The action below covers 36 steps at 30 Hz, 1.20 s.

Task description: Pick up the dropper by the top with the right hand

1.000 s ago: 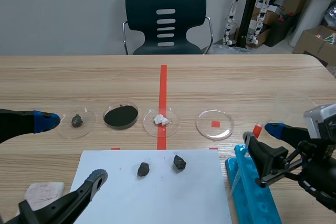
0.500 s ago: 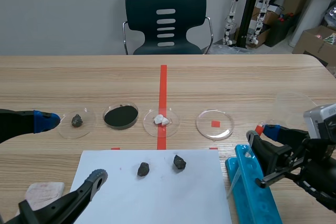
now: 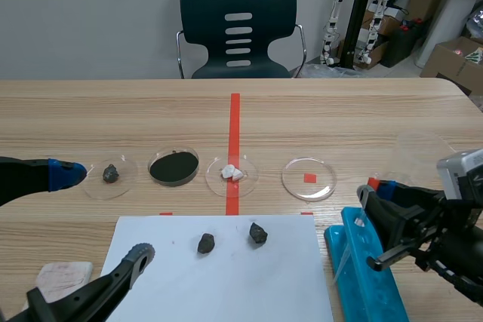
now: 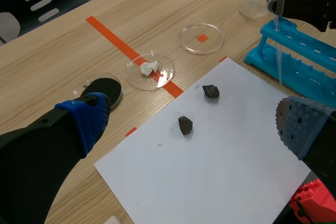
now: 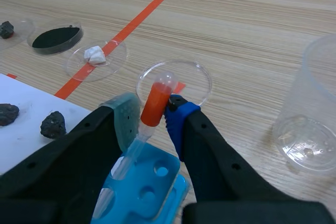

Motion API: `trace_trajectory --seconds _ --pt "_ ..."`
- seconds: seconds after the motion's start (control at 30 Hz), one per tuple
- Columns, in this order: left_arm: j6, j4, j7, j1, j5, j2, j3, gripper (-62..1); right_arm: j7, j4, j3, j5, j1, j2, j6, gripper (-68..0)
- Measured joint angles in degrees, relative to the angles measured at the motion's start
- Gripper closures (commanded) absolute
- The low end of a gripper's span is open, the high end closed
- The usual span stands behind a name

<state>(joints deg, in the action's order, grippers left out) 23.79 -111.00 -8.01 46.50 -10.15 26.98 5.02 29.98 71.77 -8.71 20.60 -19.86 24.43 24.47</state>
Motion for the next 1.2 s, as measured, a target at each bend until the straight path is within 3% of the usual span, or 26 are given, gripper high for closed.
trace_trajectory --seconds 0.17,0.37,1.2 --pt "0.00 0.00 0.00 0.00 0.00 0.00 0.00 -62.3 0.02 0.00 -0.02 0.00 0.00 0.00 0.17 -6.1" --pt "0.00 0.00 0.00 0.00 0.00 0.00 0.00 -62.3 0.72 0.00 -0.02 0.00 0.00 0.00 2.58 -6.1" --pt "-0.13 0.00 0.00 0.00 0.00 0.00 0.00 -62.3 1.73 4.13 0.00 0.02 -3.06 1.05 2.16 -6.1"
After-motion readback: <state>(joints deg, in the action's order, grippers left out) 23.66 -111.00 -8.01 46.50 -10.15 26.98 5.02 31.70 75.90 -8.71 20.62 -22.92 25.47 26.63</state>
